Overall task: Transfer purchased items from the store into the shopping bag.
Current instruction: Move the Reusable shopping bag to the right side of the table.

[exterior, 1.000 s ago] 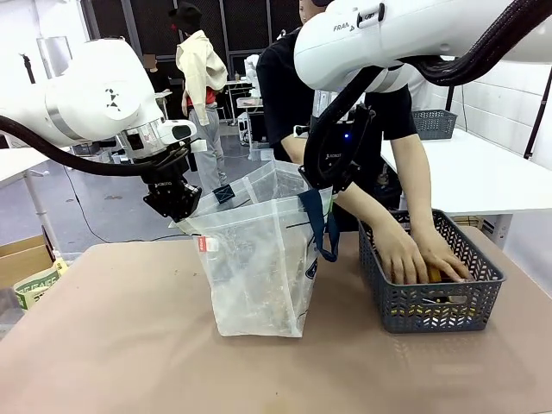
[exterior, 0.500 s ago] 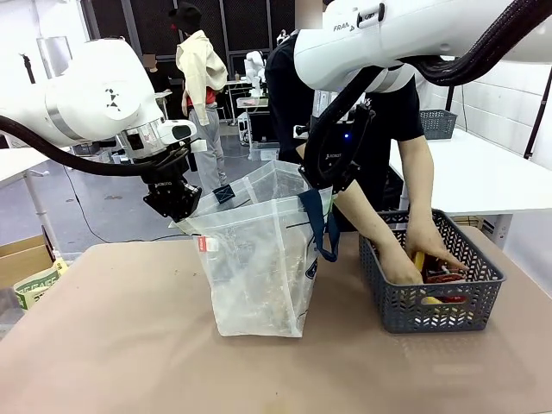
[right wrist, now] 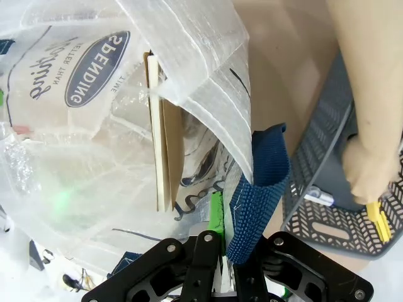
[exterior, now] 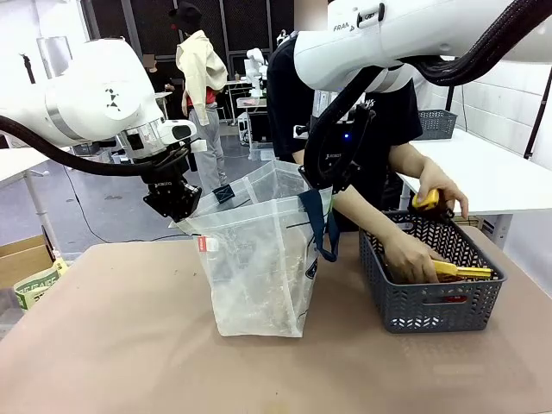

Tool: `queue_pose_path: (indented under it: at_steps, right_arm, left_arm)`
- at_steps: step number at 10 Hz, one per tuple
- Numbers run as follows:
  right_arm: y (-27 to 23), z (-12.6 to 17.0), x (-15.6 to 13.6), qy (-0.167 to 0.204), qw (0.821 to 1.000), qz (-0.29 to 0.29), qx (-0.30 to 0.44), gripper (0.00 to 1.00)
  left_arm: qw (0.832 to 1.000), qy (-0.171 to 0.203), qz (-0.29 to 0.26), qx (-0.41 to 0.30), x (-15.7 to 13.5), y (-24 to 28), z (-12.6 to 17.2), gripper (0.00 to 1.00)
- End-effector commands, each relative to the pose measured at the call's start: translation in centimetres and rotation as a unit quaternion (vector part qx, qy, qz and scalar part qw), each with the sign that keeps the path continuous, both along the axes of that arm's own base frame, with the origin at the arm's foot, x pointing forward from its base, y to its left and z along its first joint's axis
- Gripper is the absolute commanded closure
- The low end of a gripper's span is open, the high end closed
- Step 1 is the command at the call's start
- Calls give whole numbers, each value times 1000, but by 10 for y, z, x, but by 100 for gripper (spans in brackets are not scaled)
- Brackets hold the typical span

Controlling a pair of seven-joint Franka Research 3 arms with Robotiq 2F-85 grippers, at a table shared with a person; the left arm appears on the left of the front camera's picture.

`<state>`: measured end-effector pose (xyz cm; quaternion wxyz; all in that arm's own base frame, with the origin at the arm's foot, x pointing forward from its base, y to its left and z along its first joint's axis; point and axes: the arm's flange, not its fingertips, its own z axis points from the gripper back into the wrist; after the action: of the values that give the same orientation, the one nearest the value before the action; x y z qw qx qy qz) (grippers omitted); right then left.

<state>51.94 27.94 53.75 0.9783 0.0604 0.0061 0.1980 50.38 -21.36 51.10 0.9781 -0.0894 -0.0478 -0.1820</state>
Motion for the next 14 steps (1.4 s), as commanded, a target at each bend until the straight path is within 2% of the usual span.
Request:
queue_pose_path:
  at_steps: [1, 14]
  right_arm:
    - [-1, 0, 0, -1, 1000, -1, 0, 100]
    - [-1, 0, 0, -1, 1000, -1, 0, 100]
  left_arm:
    - [1000, 1, 1, 1, 0, 0, -1, 100]
    - [1000, 1, 1, 1, 0, 0, -1, 100]
